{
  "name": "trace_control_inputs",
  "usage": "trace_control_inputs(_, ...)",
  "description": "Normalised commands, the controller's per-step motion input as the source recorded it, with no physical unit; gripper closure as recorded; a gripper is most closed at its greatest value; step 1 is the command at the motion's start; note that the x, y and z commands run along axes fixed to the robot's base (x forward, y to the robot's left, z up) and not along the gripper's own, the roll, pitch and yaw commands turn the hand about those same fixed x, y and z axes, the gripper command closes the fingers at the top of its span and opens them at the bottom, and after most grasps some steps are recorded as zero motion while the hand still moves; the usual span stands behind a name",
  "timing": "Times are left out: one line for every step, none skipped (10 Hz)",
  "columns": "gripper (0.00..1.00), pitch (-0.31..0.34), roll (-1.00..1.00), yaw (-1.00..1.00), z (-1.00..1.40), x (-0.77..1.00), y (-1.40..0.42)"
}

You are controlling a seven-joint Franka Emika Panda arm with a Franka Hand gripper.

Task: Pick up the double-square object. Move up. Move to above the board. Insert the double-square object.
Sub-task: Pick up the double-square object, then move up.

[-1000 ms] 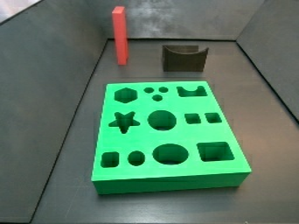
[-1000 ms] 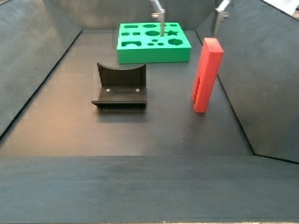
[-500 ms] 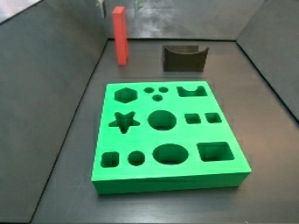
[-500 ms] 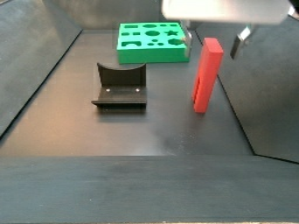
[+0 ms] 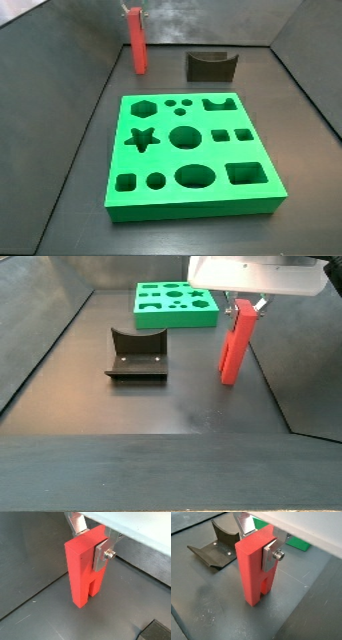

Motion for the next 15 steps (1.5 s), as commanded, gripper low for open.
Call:
trace_control_inputs(1.00,0.000,0.00,0.00,0.00,0.00,0.00)
trace_control_inputs(1.00,0.000,0.00,0.00,0.00,0.00,0.00)
trace_control_inputs(1.00,0.000,0.00,0.00,0.00,0.00,0.00)
trace_control_inputs(1.00,0.000,0.00,0.00,0.00,0.00,0.00)
trace_control_inputs(1.00,0.000,0.00,0.00,0.00,0.00,0.00)
trace_control_inputs(1.00,0.000,0.00,0.00,0.00,0.00,0.00)
trace_control_inputs(1.00,0.000,0.00,0.00,0.00,0.00,0.00)
trace_control_inputs(1.00,0.000,0.00,0.00,0.00,0.00,0.00)
trace_control_inputs(1.00,0.000,0.00,0.00,0.00,0.00,0.00)
trace_control_inputs(1.00,0.000,0.00,0.00,0.83,0.00,0.00)
trace_control_inputs(1.00,0.029,-0.01,0.00,0.80,-0.06,-0.02)
trace_control_inputs(1.00,0.039,0.00,0.00,0.71,-0.08,-0.02)
trace_control_inputs(1.00,0.040,0.02,-0.01,0.56,-0.06,0.00)
trace_control_inputs(1.00,0.042,0.04,-0.01,0.42,-0.04,0.01)
trace_control_inputs(1.00,0.048,0.05,-0.01,0.28,-0.03,0.01)
